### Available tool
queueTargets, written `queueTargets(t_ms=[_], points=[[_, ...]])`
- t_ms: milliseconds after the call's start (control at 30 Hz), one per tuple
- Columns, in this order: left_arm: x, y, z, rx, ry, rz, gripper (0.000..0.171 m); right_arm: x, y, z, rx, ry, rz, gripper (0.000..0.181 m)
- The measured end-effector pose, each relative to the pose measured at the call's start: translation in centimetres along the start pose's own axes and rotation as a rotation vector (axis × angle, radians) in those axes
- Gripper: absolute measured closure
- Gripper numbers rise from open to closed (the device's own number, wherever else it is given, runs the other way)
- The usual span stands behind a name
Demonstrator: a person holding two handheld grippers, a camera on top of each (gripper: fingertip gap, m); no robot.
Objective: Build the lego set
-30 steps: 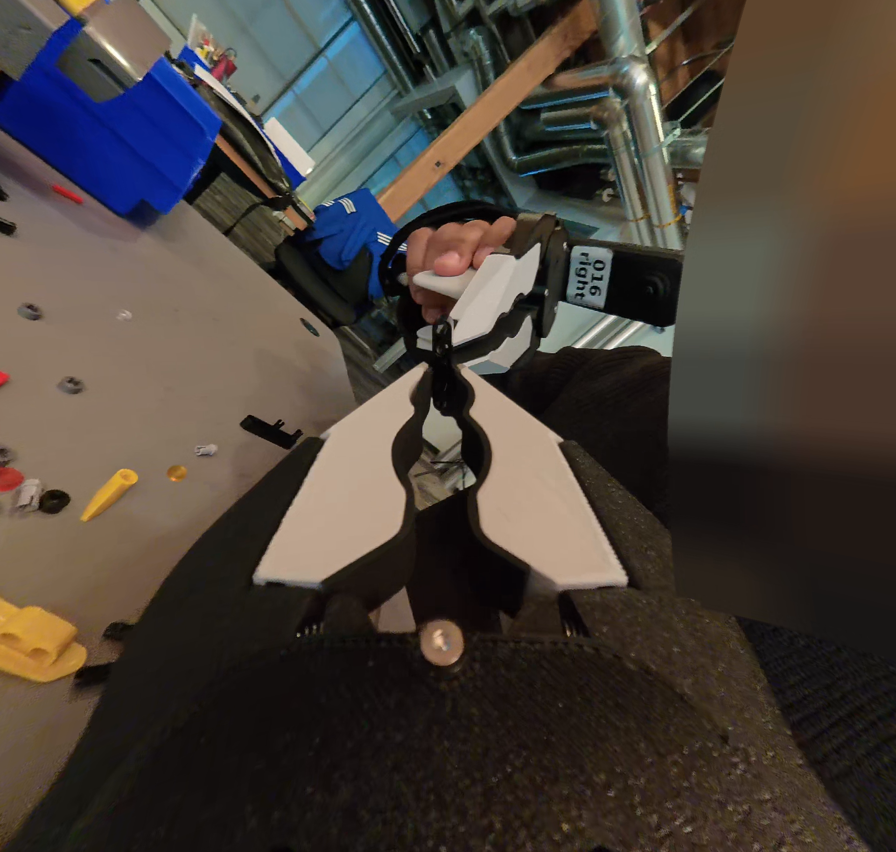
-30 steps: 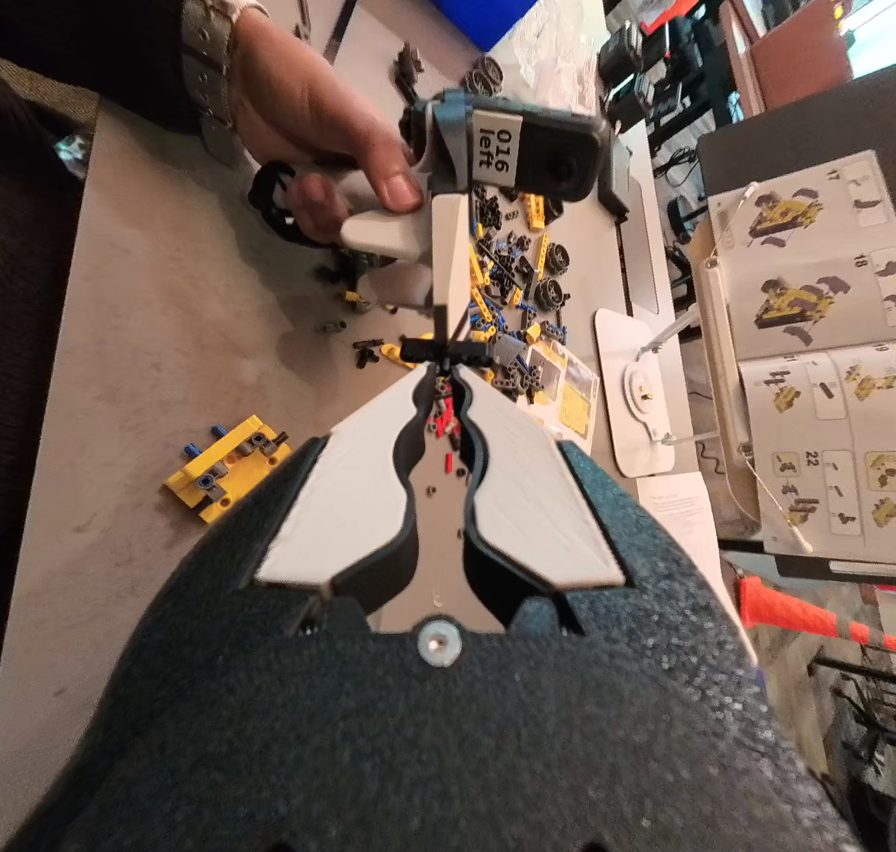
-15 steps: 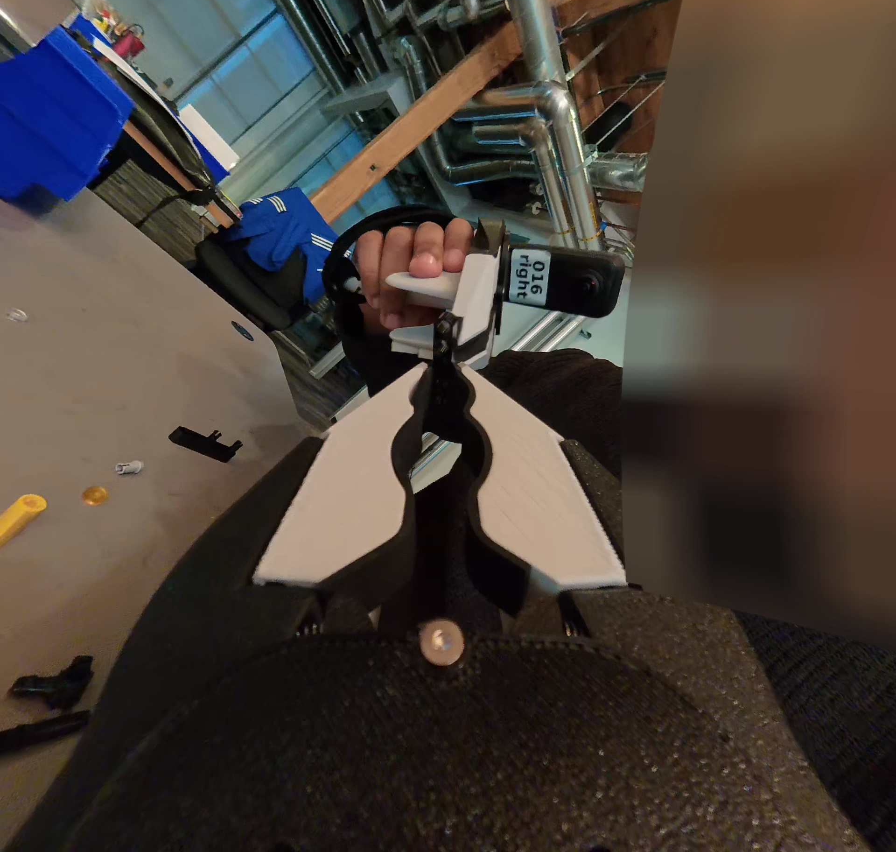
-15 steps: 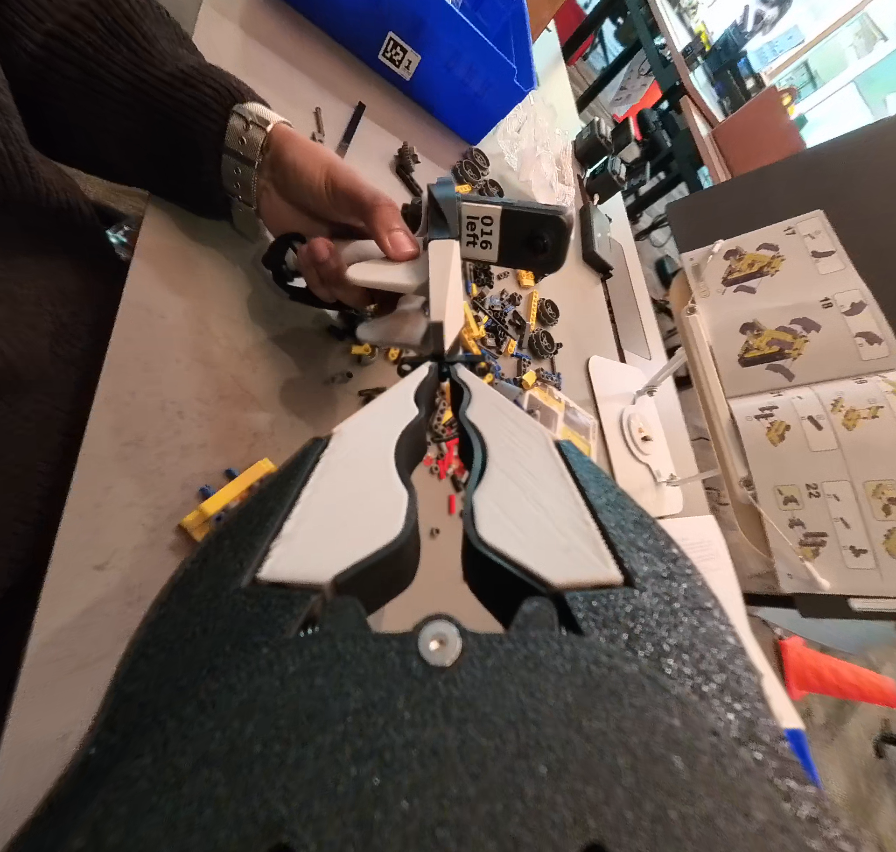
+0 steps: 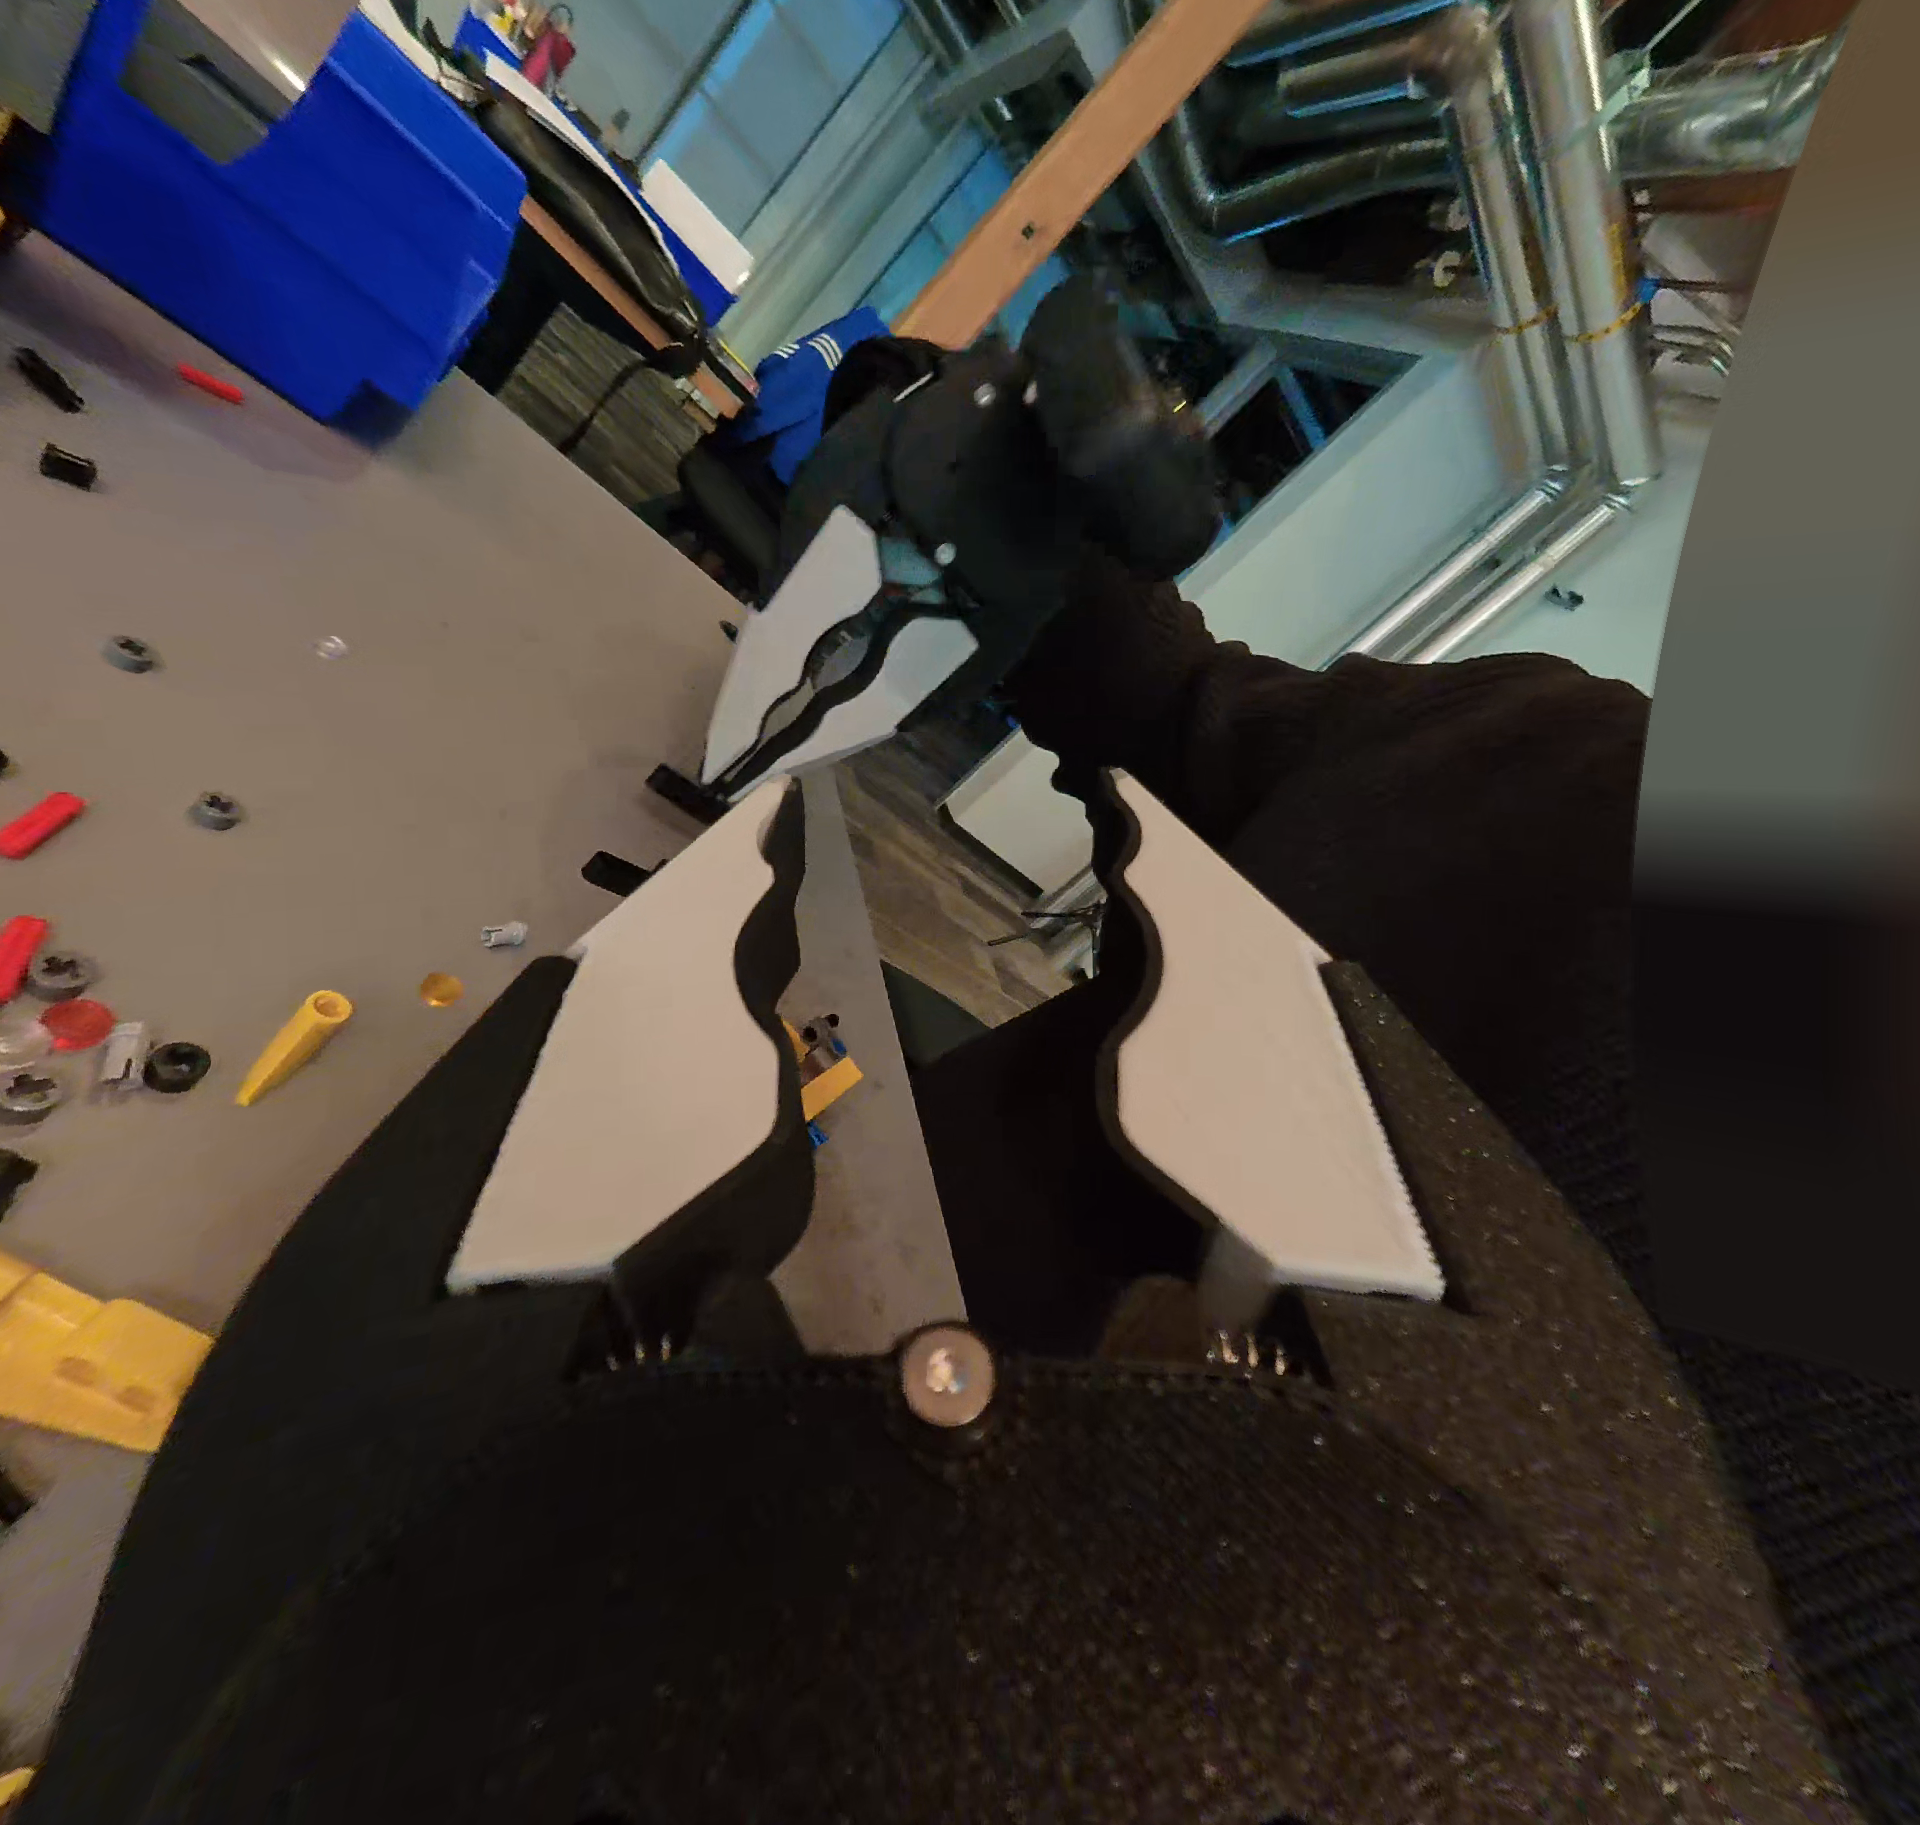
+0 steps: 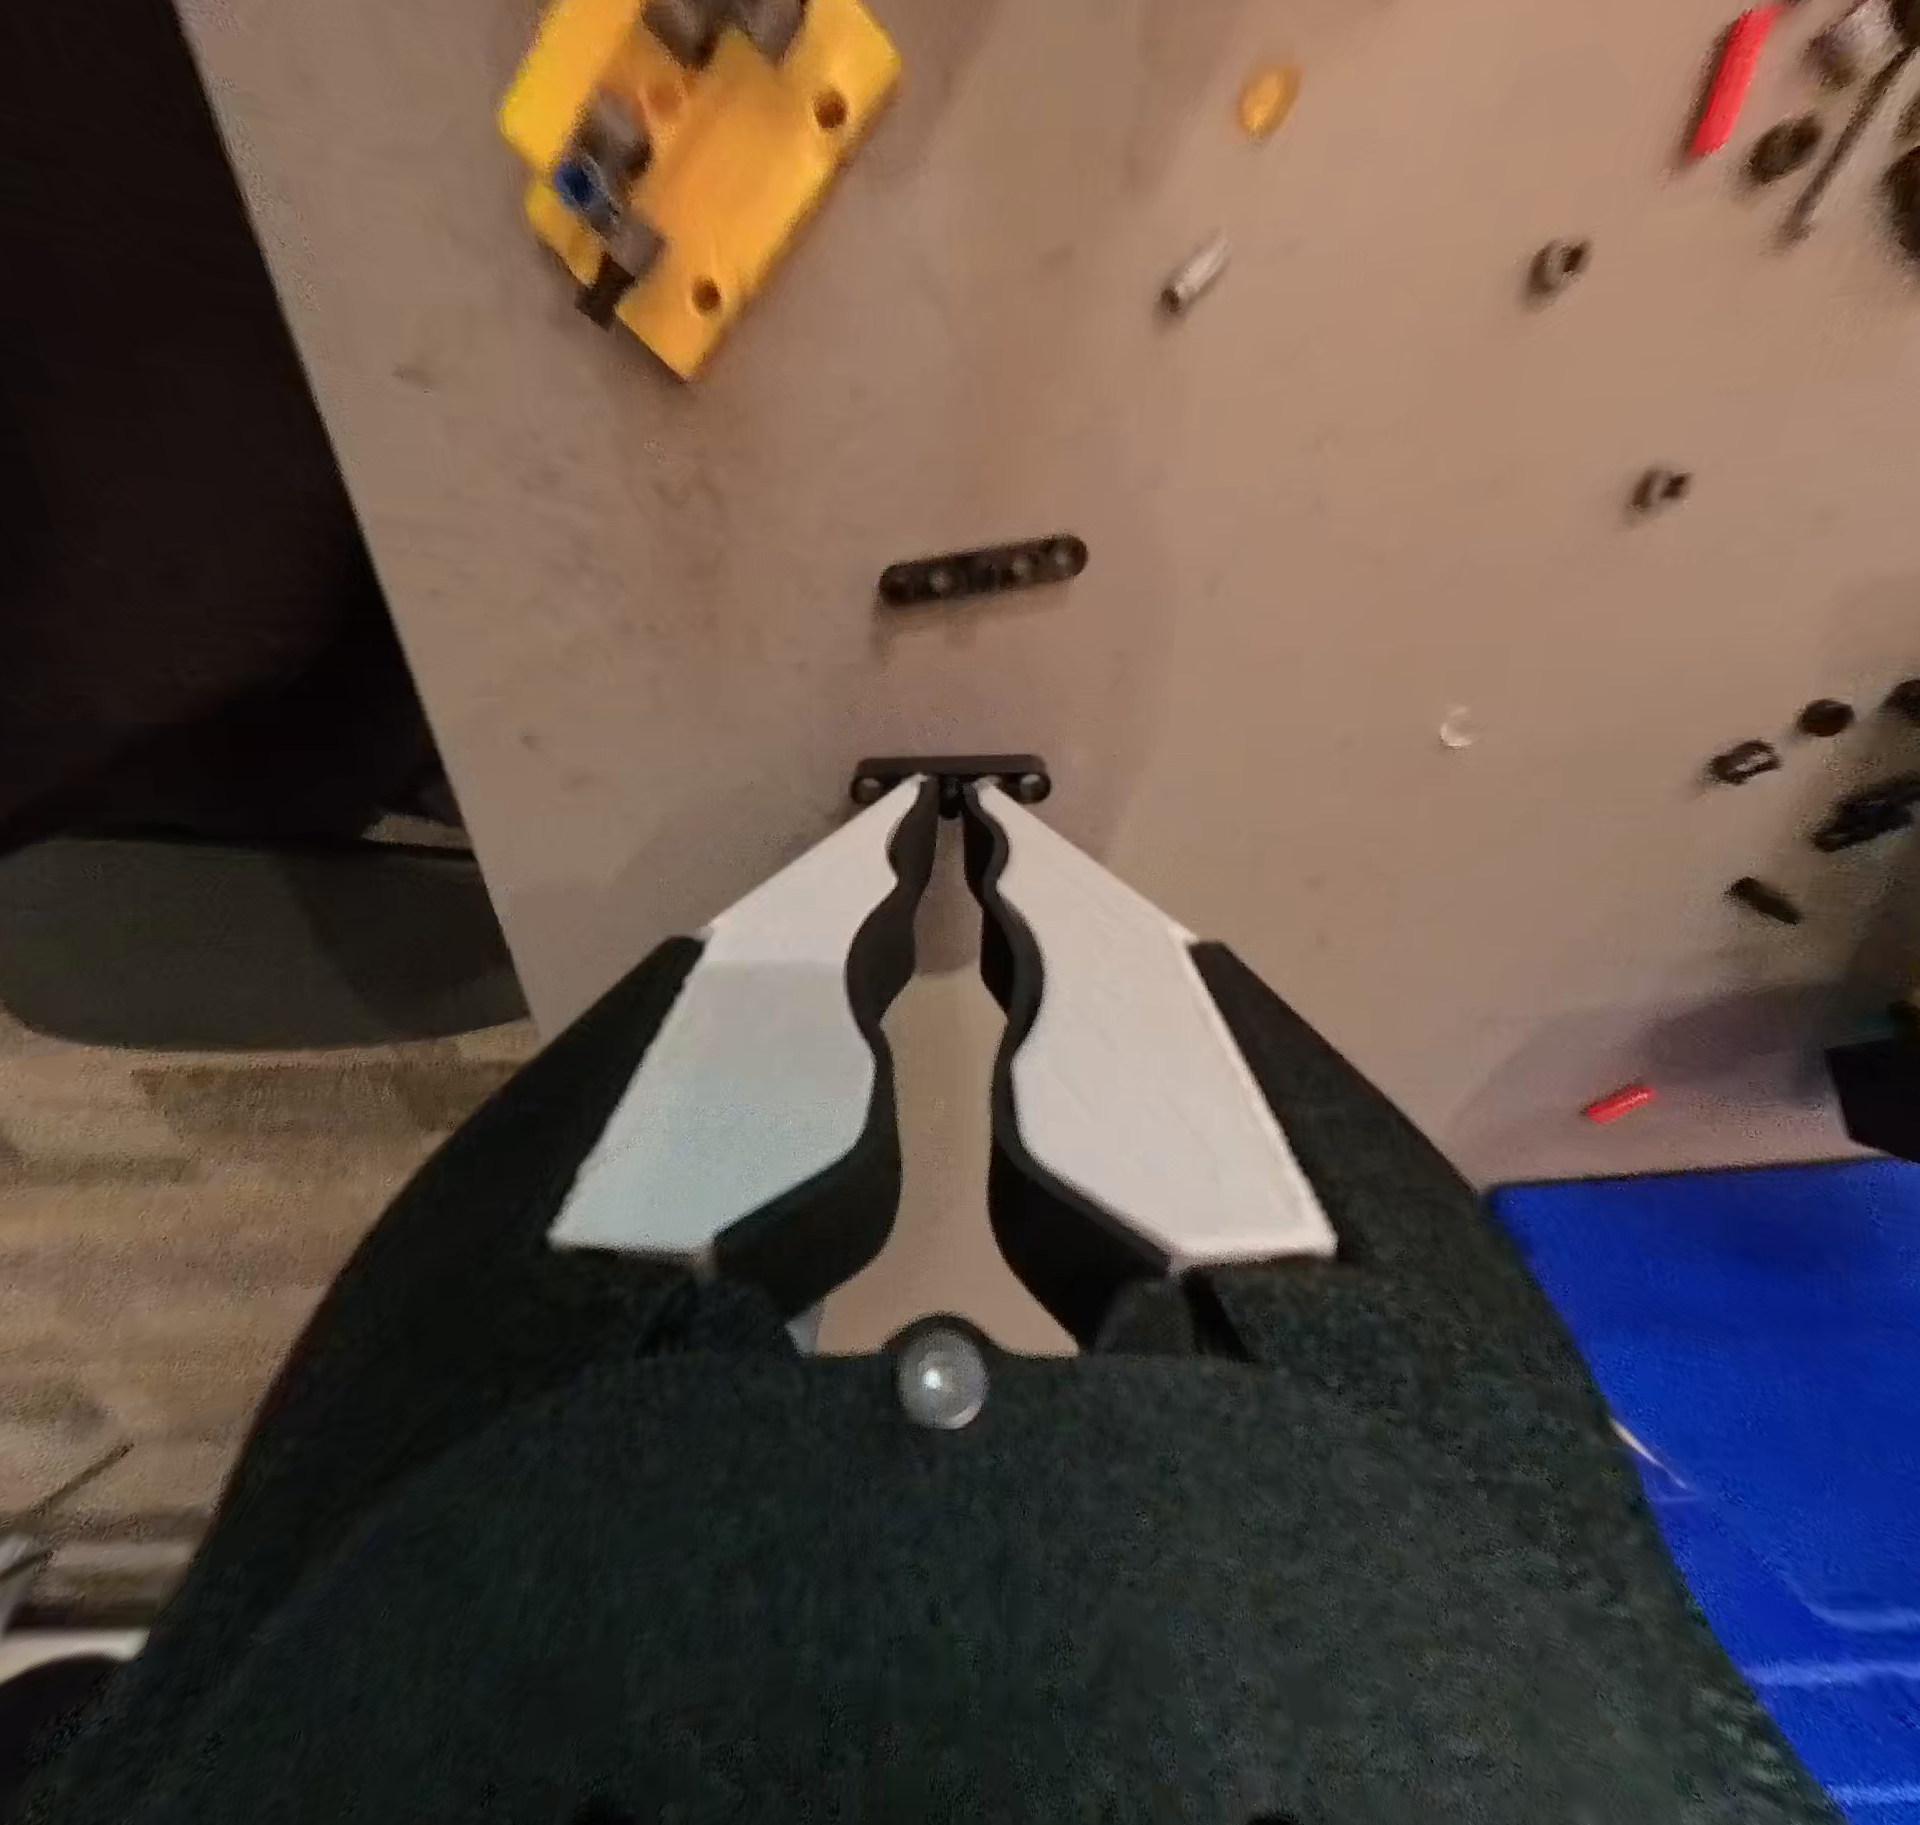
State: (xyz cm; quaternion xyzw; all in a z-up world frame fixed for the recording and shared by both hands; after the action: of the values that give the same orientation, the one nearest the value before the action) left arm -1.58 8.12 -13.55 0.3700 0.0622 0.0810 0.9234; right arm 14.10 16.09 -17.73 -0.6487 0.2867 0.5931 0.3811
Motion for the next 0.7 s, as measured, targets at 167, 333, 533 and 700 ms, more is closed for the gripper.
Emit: queueTargets(t_ms=[167,333,533,700], points=[[-0.4,0.4,0.3,0.020,0.000,0.035,0.116,1.4,0.5,0.9,-0.035,0.031,-0.036,0.178],[-0.4,0.4,0.1,0.058,0.084,0.020,0.116,1.5,0.4,1.0,-0.046,0.047,-0.054,0.160],[-6.5,2.2,-1.2,0.163,0.611,0.231,0.122,-1.8,2.9,2.3,-0.009,-0.019,0.219,0.157],[-11.6,2.3,-1.1,0.183,0.833,0.320,0.122,-5.6,5.6,7.6,0.157,-0.286,0.523,0.160]])
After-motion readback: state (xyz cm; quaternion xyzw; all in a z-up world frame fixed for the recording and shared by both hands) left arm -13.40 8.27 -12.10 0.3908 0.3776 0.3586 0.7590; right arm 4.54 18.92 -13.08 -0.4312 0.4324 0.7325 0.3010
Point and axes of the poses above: each gripper's, where its closed fingertips meet, x out along the fingers, y out of its top, z = x × y across the jaws, the point moved 5 cm from there along -x, back along the fingers, and after that the axes turned 15 degrees about -z, right-handed, at the moved point
